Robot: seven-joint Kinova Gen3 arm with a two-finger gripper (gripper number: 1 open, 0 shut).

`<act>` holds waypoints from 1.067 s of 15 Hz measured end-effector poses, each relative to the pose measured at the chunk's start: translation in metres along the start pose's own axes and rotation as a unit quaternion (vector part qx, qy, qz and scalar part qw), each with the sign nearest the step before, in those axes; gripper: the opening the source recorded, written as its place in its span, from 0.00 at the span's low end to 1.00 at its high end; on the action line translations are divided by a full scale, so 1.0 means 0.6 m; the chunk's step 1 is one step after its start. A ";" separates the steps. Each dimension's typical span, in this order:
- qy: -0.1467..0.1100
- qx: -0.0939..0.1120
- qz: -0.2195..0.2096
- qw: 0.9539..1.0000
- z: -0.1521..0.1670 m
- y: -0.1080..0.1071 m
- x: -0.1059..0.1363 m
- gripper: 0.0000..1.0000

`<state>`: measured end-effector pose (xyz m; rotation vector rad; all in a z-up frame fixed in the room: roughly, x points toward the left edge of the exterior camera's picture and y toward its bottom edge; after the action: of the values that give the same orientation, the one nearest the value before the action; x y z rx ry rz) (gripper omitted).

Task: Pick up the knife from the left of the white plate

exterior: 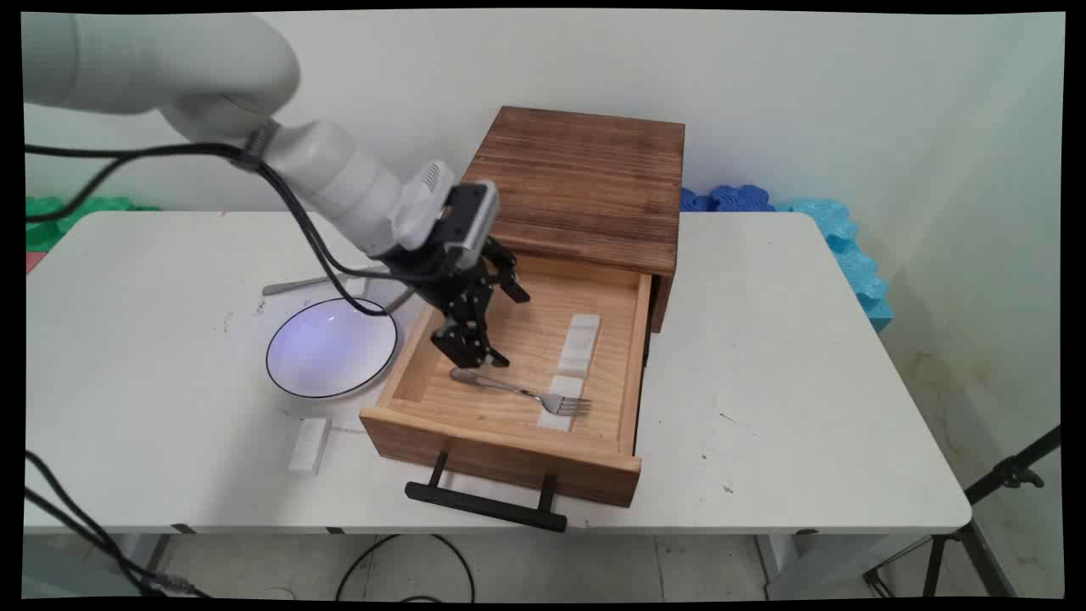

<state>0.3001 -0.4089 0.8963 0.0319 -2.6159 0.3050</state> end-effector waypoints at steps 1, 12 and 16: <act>0.002 0.002 -0.008 1.000 -0.015 0.002 -0.002 1.00; 0.007 0.011 -0.055 0.998 -0.165 0.024 -0.056 1.00; 0.007 0.012 -0.068 0.998 -0.222 0.032 -0.086 1.00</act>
<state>0.4074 -0.3622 0.9804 0.2143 -2.5806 0.2875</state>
